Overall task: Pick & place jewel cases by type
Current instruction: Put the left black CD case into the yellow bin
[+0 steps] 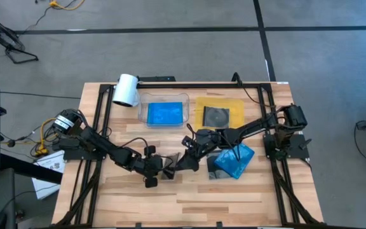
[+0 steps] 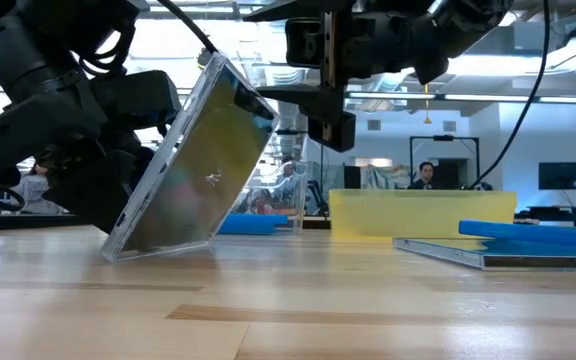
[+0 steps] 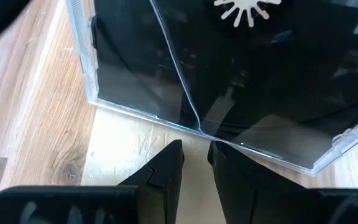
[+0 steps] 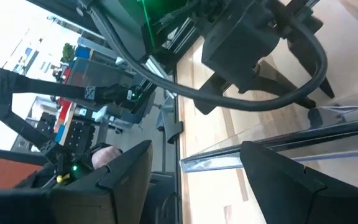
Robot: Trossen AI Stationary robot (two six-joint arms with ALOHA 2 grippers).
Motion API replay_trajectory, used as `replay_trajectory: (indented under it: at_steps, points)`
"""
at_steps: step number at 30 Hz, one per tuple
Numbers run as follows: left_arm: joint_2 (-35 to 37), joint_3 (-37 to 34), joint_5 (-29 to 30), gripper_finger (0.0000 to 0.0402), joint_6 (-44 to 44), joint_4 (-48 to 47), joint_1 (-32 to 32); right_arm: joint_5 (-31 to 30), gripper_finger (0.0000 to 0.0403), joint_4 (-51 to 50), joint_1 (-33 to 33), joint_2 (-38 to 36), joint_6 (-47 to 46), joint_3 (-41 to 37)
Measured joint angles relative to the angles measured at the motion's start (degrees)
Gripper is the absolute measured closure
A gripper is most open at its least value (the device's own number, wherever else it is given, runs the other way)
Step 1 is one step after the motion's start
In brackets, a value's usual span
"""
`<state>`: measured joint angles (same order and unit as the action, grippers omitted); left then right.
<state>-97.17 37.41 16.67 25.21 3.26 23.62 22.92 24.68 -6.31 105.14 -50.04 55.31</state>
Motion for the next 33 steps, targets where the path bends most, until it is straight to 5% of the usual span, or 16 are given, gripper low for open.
replay_trajectory:
  at_steps: [10,22,33]
  points:
    - [0.0,0.0,-0.3,0.0310,-1.9,0.3,0.3,3.0,0.0154,-0.7,1.1,0.0,0.1,-0.1]
    - [-0.1,-0.1,-0.1,0.0234,-1.9,1.0,0.4,2.7,0.0154,-0.4,2.6,0.0,0.9,-0.1]
    - [-0.1,-0.1,1.0,0.0230,-1.1,0.9,0.5,2.8,0.0152,-0.3,2.6,0.0,1.0,-0.1]
